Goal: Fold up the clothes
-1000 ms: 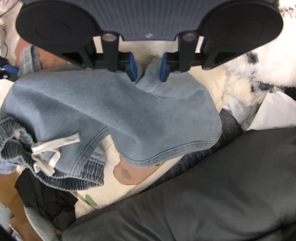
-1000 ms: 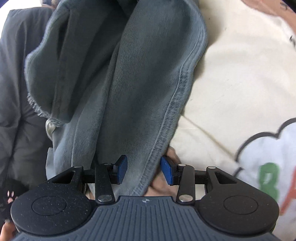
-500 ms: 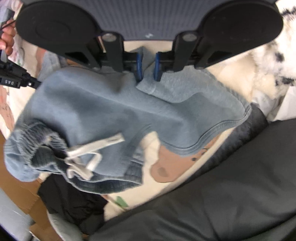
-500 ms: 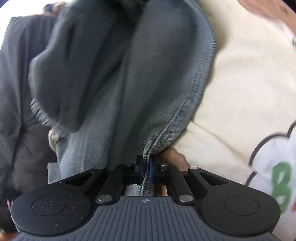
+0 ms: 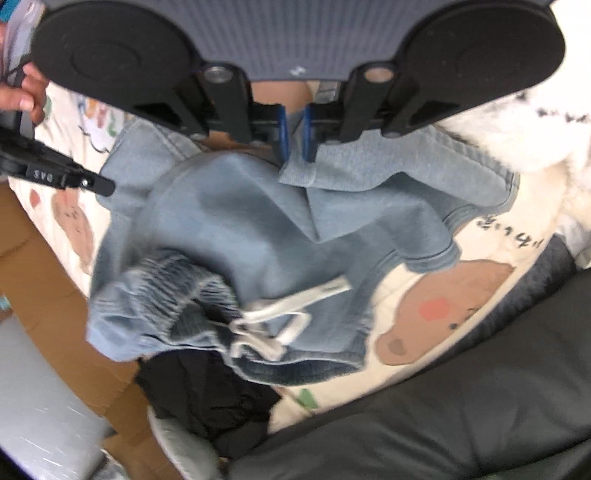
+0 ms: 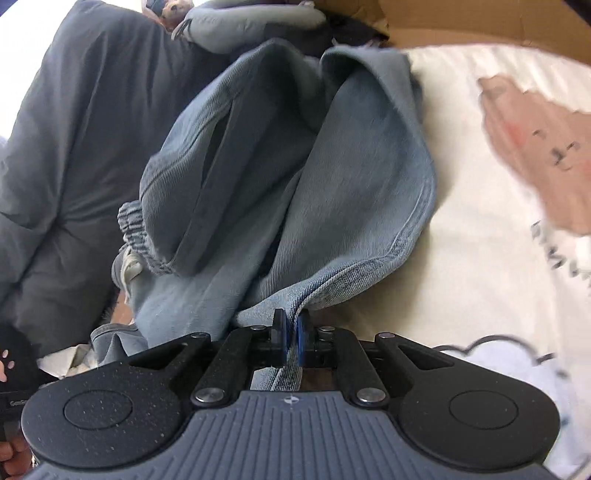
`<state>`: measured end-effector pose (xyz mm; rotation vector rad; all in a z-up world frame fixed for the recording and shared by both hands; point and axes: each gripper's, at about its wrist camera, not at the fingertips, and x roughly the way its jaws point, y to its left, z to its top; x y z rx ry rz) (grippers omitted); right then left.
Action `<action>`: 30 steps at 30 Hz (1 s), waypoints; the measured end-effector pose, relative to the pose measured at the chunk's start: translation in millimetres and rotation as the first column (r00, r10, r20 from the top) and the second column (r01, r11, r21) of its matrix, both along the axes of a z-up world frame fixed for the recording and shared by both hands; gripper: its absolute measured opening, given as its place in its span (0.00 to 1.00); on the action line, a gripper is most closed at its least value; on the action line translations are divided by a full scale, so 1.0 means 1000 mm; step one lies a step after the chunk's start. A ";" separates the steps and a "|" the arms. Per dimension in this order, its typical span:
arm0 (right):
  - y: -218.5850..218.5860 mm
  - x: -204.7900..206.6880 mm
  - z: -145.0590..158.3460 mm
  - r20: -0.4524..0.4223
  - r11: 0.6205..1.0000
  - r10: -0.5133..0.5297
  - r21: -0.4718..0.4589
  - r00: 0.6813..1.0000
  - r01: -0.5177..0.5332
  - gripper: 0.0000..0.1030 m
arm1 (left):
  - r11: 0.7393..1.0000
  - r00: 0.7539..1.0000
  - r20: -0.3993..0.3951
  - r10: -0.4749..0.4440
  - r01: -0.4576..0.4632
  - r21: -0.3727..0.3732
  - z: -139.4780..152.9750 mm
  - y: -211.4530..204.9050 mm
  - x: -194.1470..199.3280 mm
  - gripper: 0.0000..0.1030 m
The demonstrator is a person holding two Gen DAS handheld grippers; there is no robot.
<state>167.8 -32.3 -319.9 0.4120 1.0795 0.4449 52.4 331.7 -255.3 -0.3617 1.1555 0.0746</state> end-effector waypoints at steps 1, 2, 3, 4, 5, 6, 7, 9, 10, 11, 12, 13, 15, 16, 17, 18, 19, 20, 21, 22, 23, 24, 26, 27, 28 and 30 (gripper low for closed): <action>-0.008 0.001 0.003 0.000 1.000 -0.007 -0.009 1.000 0.007 0.03 | 1.000 1.000 0.005 -0.015 0.015 -0.005 0.002 -0.004 0.001 0.08; -0.018 0.000 0.009 0.003 1.000 -0.009 -0.022 1.000 0.009 0.03 | 1.000 1.000 0.012 -0.026 0.026 -0.009 0.004 -0.008 0.001 0.08; -0.028 -0.001 0.016 0.008 0.999 -0.008 -0.035 1.000 0.008 0.03 | 0.999 0.999 0.017 -0.029 0.029 -0.013 0.006 -0.010 0.002 0.08; -0.035 0.000 0.019 0.013 0.999 -0.003 -0.051 1.000 0.004 0.03 | 0.999 0.999 0.021 -0.028 0.028 -0.022 0.007 -0.013 0.002 0.07; -0.040 0.003 0.023 0.012 0.998 0.001 -0.060 1.000 0.000 0.03 | 0.999 0.999 0.027 -0.027 0.029 -0.042 0.007 -0.015 0.002 0.00; -0.046 0.006 0.027 0.007 0.998 0.004 -0.065 1.000 -0.003 0.03 | 0.997 0.999 0.036 -0.033 0.035 -0.066 0.009 -0.019 0.003 0.00; -0.051 0.009 0.031 0.001 0.997 0.008 -0.073 1.000 -0.008 0.03 | 0.995 0.998 0.045 -0.040 0.044 -0.089 0.011 -0.023 0.004 0.00; -0.059 0.015 0.036 -0.011 0.995 0.025 -0.100 1.000 -0.026 0.03 | 0.992 0.994 0.050 -0.095 0.099 -0.078 0.015 -0.037 0.006 0.00; -0.064 0.016 0.040 -0.011 0.992 0.046 -0.120 0.999 -0.047 0.03 | 0.989 0.991 0.051 -0.126 0.129 -0.067 0.016 -0.044 0.007 0.00; -0.068 0.018 0.045 -0.011 0.987 0.071 -0.143 0.997 -0.072 0.03 | 0.986 0.986 0.052 -0.157 0.160 -0.056 0.018 -0.051 0.008 0.00; -0.070 0.020 0.049 -0.007 0.980 0.101 -0.171 0.995 -0.101 0.03 | 0.984 0.985 0.047 -0.168 0.170 -0.054 0.018 -0.054 0.008 0.00; -0.067 0.023 0.052 -0.001 0.973 0.127 -0.195 0.992 -0.125 0.03 | 0.985 0.986 0.036 -0.162 0.164 -0.059 0.018 -0.053 0.008 0.00; -0.070 0.027 0.057 0.000 0.963 0.157 -0.223 0.988 -0.154 0.03 | 0.988 0.989 0.015 -0.144 0.145 -0.046 0.018 -0.047 0.008 0.00; -0.071 0.029 0.057 -0.008 0.958 0.168 -0.235 0.986 -0.165 0.03 | 0.990 0.990 0.011 -0.141 0.141 -0.025 0.019 -0.044 0.008 0.05; -0.071 0.032 0.055 -0.019 0.953 0.177 -0.248 0.984 -0.176 0.03 | 0.991 0.991 0.008 -0.136 0.136 0.005 0.020 -0.040 0.006 0.13; -0.074 0.034 0.052 -0.034 0.945 0.188 -0.265 0.982 -0.190 0.03 | 0.991 0.991 0.005 -0.131 0.131 0.030 0.021 -0.036 0.005 0.18; -0.078 0.036 0.049 -0.051 0.936 0.200 -0.285 0.978 -0.207 0.03 | 0.991 0.992 -0.001 -0.126 0.126 0.047 0.021 -0.032 0.002 0.30; -0.082 0.037 0.046 -0.064 0.925 0.214 -0.307 0.975 -0.223 0.03 | 0.991 0.993 -0.008 -0.115 0.115 0.062 0.020 -0.026 0.000 0.42; -0.085 0.039 0.044 -0.075 0.913 0.228 -0.331 0.971 -0.240 0.03 | 0.992 0.995 -0.016 -0.102 0.103 0.078 0.020 -0.021 -0.002 0.47; -0.090 0.041 0.042 -0.083 0.900 0.241 -0.354 0.967 -0.255 0.03 | 0.991 0.995 -0.020 -0.093 0.095 0.097 0.020 -0.017 -0.004 0.53; -0.095 0.044 0.042 -0.088 0.887 0.254 -0.376 0.963 -0.268 0.03 | 0.989 0.996 -0.021 -0.086 0.088 0.118 0.021 -0.012 -0.006 0.54; -0.100 0.047 0.042 -0.094 0.869 0.274 -0.403 0.957 -0.288 0.03 | 0.987 0.997 -0.021 -0.079 0.081 0.140 0.021 -0.008 -0.009 0.55; -0.112 0.053 0.044 -0.109 0.821 0.320 -0.463 0.941 -0.333 0.03 | 0.982 0.996 -0.039 -0.079 0.084 0.169 0.018 -0.001 -0.012 0.66; -0.118 0.057 0.045 -0.120 0.799 0.330 -0.493 0.936 -0.345 0.03 | 0.981 0.996 -0.050 -0.080 0.088 0.176 0.015 0.001 -0.013 0.68; -0.124 0.061 0.048 -0.126 0.781 0.335 -0.517 0.934 -0.350 0.03 | 0.980 0.995 -0.061 -0.085 0.094 0.176 0.012 0.003 -0.013 0.68; -0.136 0.067 0.052 -0.133 0.750 0.351 -0.553 0.927 -0.363 0.03 | 0.979 0.992 -0.072 -0.102 0.113 0.170 0.006 0.002 -0.015 0.68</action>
